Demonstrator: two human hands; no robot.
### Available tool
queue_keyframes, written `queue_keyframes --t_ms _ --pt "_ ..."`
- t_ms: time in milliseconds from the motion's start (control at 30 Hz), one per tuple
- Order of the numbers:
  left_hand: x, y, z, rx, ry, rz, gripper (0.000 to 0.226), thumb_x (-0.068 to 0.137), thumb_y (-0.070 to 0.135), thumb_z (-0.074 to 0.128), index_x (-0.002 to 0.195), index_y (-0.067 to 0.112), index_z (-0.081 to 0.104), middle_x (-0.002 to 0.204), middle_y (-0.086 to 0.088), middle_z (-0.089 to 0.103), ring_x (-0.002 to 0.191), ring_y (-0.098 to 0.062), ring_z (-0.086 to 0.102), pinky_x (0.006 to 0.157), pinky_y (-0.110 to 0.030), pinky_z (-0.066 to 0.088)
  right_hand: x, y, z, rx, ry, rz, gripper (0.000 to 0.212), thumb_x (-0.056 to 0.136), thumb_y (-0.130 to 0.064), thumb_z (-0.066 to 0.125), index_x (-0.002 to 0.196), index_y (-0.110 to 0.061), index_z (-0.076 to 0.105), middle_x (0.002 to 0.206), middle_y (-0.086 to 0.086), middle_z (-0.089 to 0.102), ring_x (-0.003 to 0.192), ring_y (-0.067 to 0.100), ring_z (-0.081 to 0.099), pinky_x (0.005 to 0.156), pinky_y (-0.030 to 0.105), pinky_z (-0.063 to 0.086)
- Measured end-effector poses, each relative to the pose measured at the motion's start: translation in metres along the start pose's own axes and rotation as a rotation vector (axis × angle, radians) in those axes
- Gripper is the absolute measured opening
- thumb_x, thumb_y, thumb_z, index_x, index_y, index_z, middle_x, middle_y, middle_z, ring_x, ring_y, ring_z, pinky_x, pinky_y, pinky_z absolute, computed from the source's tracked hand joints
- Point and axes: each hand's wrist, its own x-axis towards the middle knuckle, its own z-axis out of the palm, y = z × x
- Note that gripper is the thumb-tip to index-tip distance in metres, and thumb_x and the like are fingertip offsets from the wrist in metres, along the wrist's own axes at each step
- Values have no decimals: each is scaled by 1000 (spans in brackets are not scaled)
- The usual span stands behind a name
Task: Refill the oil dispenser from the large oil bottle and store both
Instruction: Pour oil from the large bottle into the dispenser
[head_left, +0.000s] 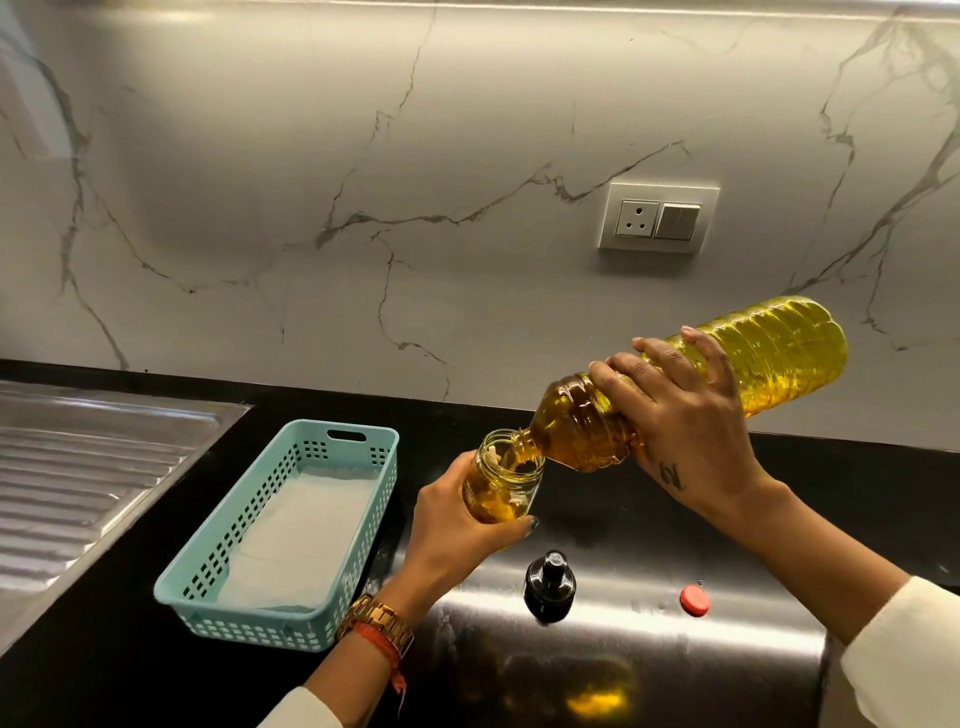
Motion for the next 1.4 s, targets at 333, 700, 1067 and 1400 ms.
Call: queue_keyframes --t_ms 333,700,1067,1400 --pt "-3 2 -1 -25 9 -4 56 57 27 88 104 25 58 92 7 68 84 -5 66 73 -23 56 -2 1 -1 1 2 5 66 56 -21 84 117 -14 59 112 12 68 110 38 58 103 54 24" --pt "-5 3 1 -43 12 -17 55 57 24 88 102 29 57 93 8 67 86 -4 65 74 -21 55 -7 0 0 23 -21 37 70 51 -13 84 118 -15 60 113 11 67 111 37 58 103 54 26" --pt "-5 6 4 -41 7 -19 56 56 21 88 99 33 55 95 9 66 88 1 63 72 -17 53 -13 2 -1 50 -31 86 69 53 -14 82 118 -16 59 113 10 67 111 36 58 103 52 25" --pt "-3 6 8 -50 -13 -27 55 55 18 89 100 29 58 93 7 68 87 -2 64 73 -16 52 -22 2 7 75 -38 159 73 48 -10 85 116 -17 60 110 9 68 109 34 59 101 51 29"
